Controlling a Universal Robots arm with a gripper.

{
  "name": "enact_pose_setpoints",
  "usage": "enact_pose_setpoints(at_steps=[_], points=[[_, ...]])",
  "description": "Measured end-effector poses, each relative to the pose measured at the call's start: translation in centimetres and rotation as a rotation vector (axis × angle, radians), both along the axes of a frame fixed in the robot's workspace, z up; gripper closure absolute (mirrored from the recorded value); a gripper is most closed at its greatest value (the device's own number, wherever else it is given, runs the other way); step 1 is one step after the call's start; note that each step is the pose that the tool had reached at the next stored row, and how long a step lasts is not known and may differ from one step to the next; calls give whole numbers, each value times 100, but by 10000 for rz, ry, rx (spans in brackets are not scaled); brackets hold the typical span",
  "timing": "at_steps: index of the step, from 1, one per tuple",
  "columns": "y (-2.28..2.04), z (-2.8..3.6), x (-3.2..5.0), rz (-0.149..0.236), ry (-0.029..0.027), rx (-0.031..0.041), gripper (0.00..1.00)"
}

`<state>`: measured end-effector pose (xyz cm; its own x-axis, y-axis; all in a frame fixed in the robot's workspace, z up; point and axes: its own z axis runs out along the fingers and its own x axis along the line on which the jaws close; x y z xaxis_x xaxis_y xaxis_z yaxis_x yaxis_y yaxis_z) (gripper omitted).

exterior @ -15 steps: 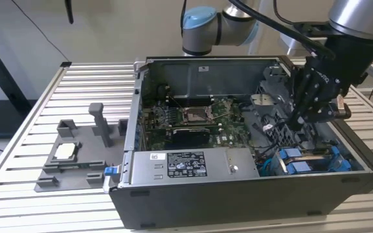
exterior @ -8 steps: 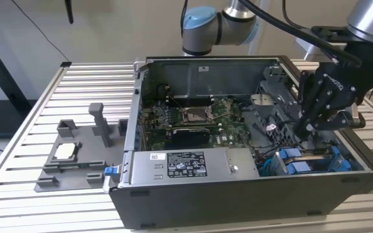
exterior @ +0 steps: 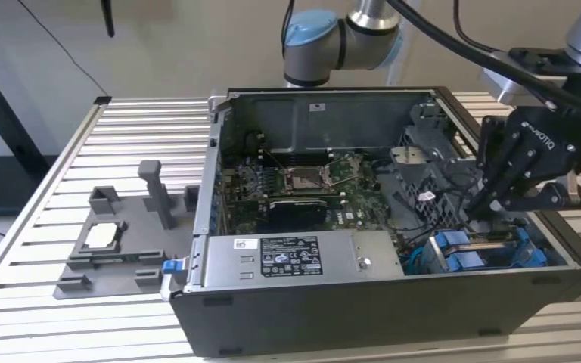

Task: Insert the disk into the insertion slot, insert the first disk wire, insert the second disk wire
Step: 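Insert the second disk wire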

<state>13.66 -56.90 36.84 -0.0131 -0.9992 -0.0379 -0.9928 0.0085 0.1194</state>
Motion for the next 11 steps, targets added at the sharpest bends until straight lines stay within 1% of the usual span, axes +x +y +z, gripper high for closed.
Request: enact_pose_setpoints(at_steps=[1,4,5,8,9,11], points=[[-7,-6,15,1,18,37,84],[-24,-23,49,1,50,200,84],[-27,-30,55,0,61,236,84],[-37,-52,71,-5,99,286,84],[-40,-61,78,-7,105,315,84],[-46,-76,89,-14,110,414,84]])
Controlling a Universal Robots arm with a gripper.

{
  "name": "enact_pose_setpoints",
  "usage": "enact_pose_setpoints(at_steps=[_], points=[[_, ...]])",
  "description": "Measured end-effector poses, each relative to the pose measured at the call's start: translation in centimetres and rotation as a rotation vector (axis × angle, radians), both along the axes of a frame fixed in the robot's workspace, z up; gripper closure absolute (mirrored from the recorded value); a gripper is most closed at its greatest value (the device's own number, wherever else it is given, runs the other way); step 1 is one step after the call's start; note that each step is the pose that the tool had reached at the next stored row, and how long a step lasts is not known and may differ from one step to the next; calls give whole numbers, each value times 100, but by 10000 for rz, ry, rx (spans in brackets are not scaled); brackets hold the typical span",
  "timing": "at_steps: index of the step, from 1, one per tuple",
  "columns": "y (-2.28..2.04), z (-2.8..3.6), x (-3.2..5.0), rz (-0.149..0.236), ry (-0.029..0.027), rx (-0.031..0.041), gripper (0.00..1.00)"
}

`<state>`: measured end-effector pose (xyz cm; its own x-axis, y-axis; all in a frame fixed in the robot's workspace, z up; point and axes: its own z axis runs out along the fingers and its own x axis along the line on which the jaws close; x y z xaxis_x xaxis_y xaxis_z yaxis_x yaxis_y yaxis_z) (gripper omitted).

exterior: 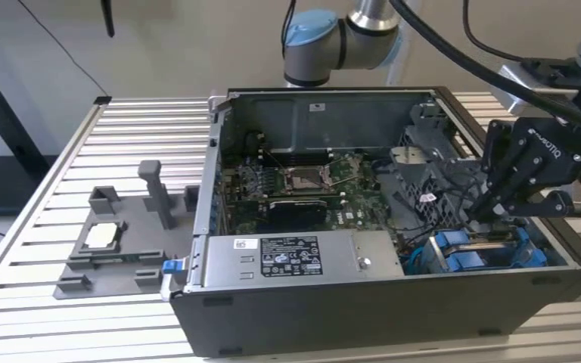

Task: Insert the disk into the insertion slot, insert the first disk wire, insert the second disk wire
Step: 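Insert the second disk wire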

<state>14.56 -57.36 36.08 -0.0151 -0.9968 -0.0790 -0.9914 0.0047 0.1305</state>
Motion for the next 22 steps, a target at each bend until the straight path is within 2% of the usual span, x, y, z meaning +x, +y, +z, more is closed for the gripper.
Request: enact_pose_setpoints(at_steps=[2,3,7,13,16,22], points=[[-7,-16,10,-7,6,73,84],[-10,-24,14,-10,16,84,84],[-29,-36,31,-14,110,83,84],[-30,-40,33,-14,116,85,84],[-35,-57,46,-14,138,85,84],[-52,-113,82,-14,273,84,84]])
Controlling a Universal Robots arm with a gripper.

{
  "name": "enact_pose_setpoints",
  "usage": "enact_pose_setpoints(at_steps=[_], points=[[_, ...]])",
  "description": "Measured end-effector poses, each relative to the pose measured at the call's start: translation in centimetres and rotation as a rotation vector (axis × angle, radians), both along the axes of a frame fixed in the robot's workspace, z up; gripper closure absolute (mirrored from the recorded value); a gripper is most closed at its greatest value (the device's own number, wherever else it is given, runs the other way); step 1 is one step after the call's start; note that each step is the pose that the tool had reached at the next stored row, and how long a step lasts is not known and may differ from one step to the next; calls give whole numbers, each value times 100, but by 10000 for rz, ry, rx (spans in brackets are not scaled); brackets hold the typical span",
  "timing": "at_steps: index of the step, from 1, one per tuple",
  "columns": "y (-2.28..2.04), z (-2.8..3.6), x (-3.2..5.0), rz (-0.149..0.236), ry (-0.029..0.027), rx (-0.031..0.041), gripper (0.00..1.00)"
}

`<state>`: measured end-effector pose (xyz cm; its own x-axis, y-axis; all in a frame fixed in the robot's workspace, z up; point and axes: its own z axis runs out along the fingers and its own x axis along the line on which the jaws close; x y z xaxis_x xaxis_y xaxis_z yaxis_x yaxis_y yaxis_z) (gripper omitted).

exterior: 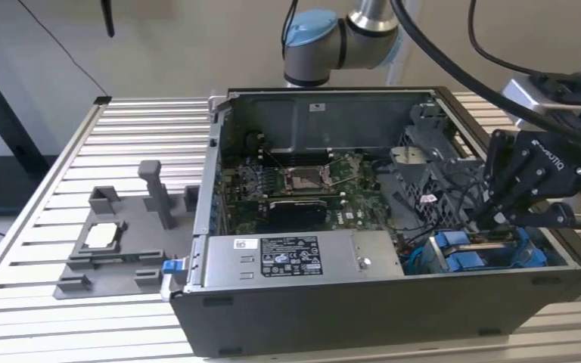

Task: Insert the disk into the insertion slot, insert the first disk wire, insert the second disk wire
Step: 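Insert the second disk wire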

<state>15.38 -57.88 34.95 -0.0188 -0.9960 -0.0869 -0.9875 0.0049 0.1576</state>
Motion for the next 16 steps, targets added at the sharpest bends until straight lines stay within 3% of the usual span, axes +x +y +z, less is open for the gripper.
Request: enact_pose_setpoints(at_steps=[8,16], points=[[-4,-66,44,-1,114,14,84],[-4,-86,64,-2,120,50,84]])
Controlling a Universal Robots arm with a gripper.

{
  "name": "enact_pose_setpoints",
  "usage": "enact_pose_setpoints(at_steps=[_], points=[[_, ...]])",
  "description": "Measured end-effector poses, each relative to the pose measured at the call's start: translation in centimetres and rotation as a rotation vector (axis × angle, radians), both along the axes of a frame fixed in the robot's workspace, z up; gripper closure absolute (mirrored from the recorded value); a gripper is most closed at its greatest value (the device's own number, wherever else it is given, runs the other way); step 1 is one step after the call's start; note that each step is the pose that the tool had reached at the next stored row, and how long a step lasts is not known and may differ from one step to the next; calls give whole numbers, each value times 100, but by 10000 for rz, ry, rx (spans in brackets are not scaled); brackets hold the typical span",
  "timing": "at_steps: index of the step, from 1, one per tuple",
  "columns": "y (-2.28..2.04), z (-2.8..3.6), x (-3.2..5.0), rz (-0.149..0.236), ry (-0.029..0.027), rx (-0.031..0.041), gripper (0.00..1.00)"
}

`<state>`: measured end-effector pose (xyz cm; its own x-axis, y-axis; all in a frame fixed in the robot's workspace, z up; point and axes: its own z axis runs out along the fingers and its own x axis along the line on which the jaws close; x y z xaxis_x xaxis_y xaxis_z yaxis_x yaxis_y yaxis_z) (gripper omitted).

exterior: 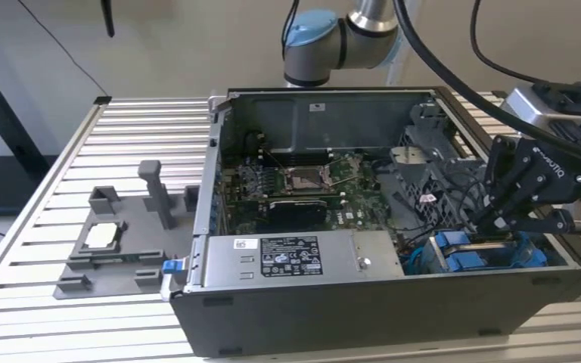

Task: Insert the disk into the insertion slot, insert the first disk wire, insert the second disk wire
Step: 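Insert the second disk wire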

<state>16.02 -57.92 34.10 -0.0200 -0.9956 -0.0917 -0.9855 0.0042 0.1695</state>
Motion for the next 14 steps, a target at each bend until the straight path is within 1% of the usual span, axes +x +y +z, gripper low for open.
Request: enact_pose_setpoints(at_steps=[5,10,12,14], points=[[0,-17,1,2,0,-7,84],[0,-23,1,2,0,0,84],[1,-30,1,1,-2,24,84],[0,-27,1,2,1,15,84]])
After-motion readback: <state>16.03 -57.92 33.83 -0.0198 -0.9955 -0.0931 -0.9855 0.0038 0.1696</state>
